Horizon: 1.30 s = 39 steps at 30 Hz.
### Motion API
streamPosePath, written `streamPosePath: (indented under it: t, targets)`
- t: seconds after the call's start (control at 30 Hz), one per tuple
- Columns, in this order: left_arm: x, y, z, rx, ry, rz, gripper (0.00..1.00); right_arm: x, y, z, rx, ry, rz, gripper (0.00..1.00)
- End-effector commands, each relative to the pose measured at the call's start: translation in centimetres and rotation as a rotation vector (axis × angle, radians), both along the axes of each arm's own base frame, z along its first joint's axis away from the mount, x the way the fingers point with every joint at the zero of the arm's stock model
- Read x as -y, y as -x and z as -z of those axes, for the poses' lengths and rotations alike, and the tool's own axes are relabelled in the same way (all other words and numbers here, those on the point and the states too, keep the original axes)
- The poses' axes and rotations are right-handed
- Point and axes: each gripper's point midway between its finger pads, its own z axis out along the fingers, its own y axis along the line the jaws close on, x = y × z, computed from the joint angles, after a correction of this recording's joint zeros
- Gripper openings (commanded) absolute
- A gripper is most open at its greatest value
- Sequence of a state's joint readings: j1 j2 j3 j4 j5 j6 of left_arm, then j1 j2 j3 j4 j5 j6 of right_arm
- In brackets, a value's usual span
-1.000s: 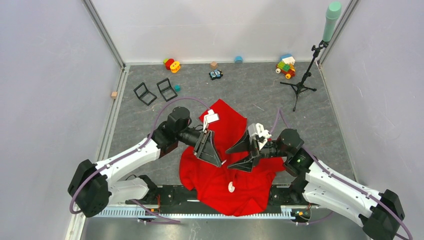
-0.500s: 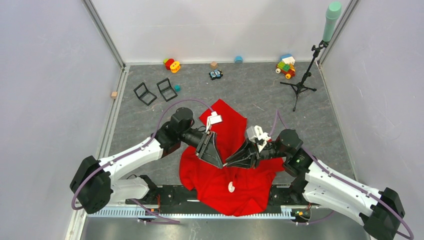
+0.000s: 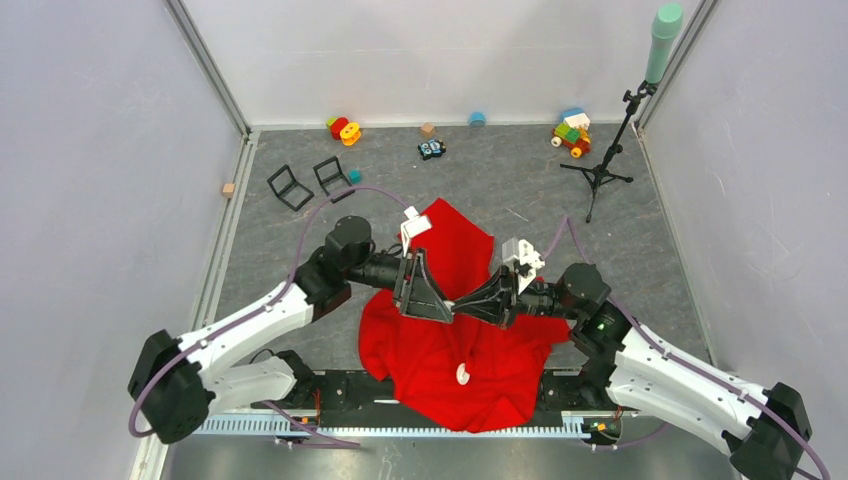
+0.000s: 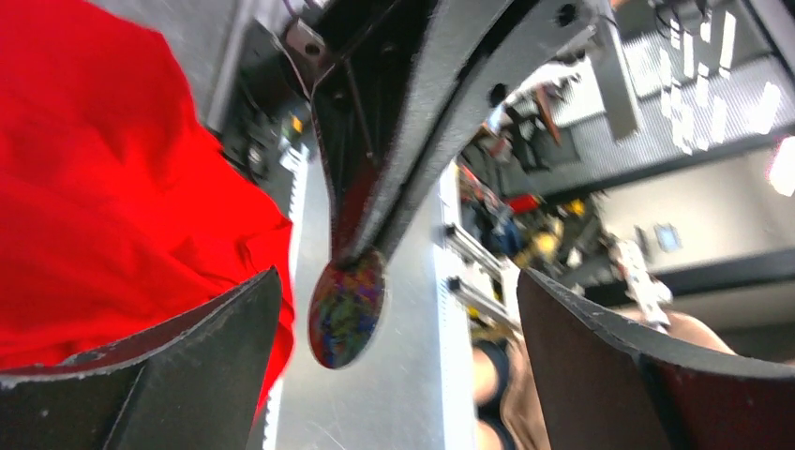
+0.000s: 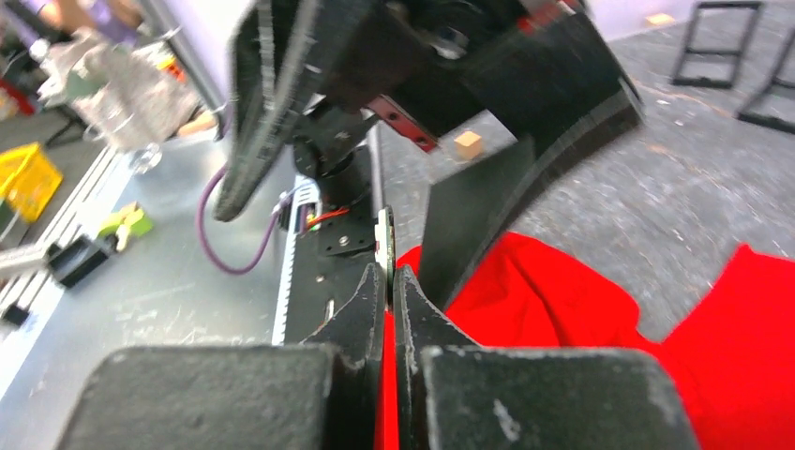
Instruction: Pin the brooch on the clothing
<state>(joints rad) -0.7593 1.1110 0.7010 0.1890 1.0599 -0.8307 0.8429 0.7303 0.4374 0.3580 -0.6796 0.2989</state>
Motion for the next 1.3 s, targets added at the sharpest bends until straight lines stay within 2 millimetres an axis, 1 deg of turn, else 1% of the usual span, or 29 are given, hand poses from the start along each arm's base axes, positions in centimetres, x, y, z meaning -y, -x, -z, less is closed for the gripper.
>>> streamPosePath:
  t: [0.0, 0.03, 0.07, 0.1, 0.17, 0.23, 0.3, 0.47, 0.57, 0.7, 0.8, 0.93, 1.07, 1.13, 1.27]
  targets:
    - [0.1, -3.6, -0.8, 0.228, 0.025, -0.263, 0.99, 0.8, -3.3, -0.4, -0.161, -0.092, 0.239, 0.0]
    - [0.0, -4.1, -0.7, 0.253, 0.025, -0.308, 0.99, 1.0, -3.7, -0.6, -0.195, -0.12, 0.275, 0.0]
    - [0.0, -4.1, -0.9, 0.273, 0.039, -0.335, 0.98, 1.3, -4.1, -0.8, -0.224, -0.156, 0.304, 0.0]
    - [0.0, -4.3, -0.9, 0.287, 0.049, -0.375, 0.97, 1.6, -4.2, -1.4, -0.232, -0.202, 0.317, 0.0]
    - [0.3, -4.2, -1.3, 0.302, 0.08, -0.431, 0.93, 2.2, -4.3, -2.2, -0.264, -0.282, 0.336, 0.0]
    - [0.7, -4.4, -1.6, 0.309, 0.114, -0.492, 0.88, 2.8, -4.5, -3.2, -0.272, -0.348, 0.357, 0.0]
    - [1.3, -4.1, -1.8, 0.303, 0.135, -0.52, 0.81, 3.1, -4.8, -3.8, -0.27, -0.377, 0.378, 0.0]
    - [2.7, -3.9, -2.9, 0.282, 0.207, -0.564, 0.69, 4.0, -5.0, -5.0, -0.263, -0.436, 0.405, 0.0]
    - [3.4, -3.6, -3.5, 0.258, 0.25, -0.568, 0.59, 4.3, -5.0, -5.3, -0.261, -0.454, 0.417, 0.0]
    - [3.6, -3.8, -4.5, 0.23, 0.317, -0.602, 0.53, 4.6, -4.7, -5.6, -0.267, -0.486, 0.407, 0.0]
    - [3.3, -4.1, -5.2, 0.213, 0.363, -0.639, 0.48, 4.6, -4.6, -5.7, -0.272, -0.497, 0.397, 0.0]
    - [2.9, -4.4, -5.9, 0.21, 0.394, -0.663, 0.44, 4.6, -4.4, -5.8, -0.276, -0.503, 0.387, 0.0]
    - [3.0, -4.7, -5.8, 0.202, 0.383, -0.679, 0.36, 4.5, -4.3, -6.0, -0.279, -0.513, 0.373, 0.0]
    - [2.9, -4.9, -5.8, 0.186, 0.385, -0.691, 0.34, 4.5, -4.2, -6.1, -0.282, -0.516, 0.366, 0.0]
    - [3.0, -5.1, -6.1, 0.18, 0.39, -0.699, 0.33, 4.4, -4.1, -6.0, -0.287, -0.516, 0.359, 0.0]
